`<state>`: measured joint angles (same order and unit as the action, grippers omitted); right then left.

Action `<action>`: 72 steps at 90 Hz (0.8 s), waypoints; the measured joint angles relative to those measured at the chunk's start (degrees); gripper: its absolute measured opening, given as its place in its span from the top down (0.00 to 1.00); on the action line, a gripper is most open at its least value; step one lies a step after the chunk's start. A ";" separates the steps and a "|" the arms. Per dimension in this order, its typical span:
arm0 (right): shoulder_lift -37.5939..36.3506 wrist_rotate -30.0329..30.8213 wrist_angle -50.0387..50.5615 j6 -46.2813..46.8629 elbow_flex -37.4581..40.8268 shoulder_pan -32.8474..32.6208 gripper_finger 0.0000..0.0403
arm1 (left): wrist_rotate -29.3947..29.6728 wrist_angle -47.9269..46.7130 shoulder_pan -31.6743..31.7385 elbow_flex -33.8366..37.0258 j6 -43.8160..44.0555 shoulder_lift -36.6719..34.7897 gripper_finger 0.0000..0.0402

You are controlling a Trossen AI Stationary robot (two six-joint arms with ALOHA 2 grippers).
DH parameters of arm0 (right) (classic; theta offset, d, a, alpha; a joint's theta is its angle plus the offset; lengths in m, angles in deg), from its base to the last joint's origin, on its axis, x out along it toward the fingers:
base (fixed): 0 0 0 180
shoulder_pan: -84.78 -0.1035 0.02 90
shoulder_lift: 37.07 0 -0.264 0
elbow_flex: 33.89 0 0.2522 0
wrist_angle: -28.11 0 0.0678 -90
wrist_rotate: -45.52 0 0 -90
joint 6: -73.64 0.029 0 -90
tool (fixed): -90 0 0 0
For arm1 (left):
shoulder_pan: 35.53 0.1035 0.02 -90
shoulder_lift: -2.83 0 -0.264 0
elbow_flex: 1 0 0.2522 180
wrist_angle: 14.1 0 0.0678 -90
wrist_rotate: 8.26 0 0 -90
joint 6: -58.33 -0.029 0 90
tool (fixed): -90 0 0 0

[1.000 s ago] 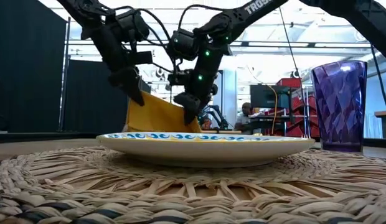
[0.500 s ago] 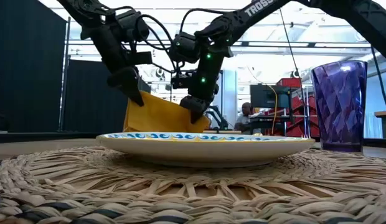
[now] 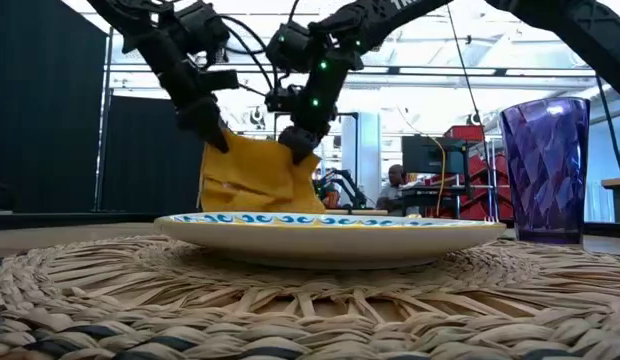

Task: Set table place
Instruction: Fold the yellow table napkin

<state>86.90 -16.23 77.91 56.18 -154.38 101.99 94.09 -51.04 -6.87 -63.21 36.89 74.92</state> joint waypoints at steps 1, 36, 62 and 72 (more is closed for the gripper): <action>0.00 -0.25 0.00 0.01 -0.05 0.14 1.00 | -0.01 -0.14 0.10 0.00 0.00 -0.11 1.00; 0.02 -2.97 1.76 -1.69 -0.24 3.00 1.00 | -5.14 -3.44 0.88 0.00 1.13 -0.08 1.00; 0.02 -6.25 4.19 -0.53 -0.24 3.39 1.00 | -9.43 -2.77 -0.92 0.02 4.03 1.47 1.00; -0.02 -8.80 4.77 0.35 0.97 3.52 1.00 | -9.97 -2.68 -2.93 0.02 4.63 4.32 1.00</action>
<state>86.87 -25.03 82.68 56.53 -153.42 105.51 84.12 -53.72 -9.80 -63.19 41.52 79.24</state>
